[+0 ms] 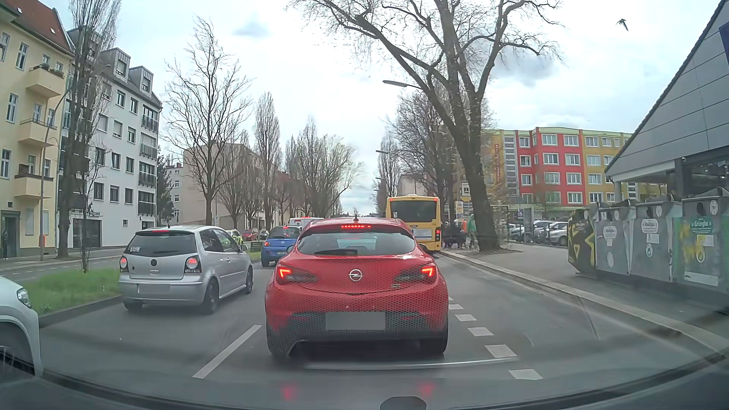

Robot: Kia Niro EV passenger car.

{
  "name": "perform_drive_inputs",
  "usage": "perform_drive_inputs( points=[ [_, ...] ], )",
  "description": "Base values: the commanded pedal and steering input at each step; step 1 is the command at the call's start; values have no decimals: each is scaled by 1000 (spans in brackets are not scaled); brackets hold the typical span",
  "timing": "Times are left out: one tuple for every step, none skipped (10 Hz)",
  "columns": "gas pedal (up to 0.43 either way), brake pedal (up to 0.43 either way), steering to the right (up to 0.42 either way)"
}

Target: Follow the waypoints while adhering to traffic rules and regulations

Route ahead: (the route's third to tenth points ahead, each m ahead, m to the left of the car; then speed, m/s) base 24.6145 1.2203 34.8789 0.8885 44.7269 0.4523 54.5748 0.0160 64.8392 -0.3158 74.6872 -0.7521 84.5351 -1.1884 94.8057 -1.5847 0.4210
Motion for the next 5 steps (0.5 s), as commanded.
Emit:
perform_drive_inputs(
  points=[
    [0,207,-10],
    [0,201,-9],
    [0,201,-10],
    [0,201,-9],
    [0,207,-9]
  ],
)
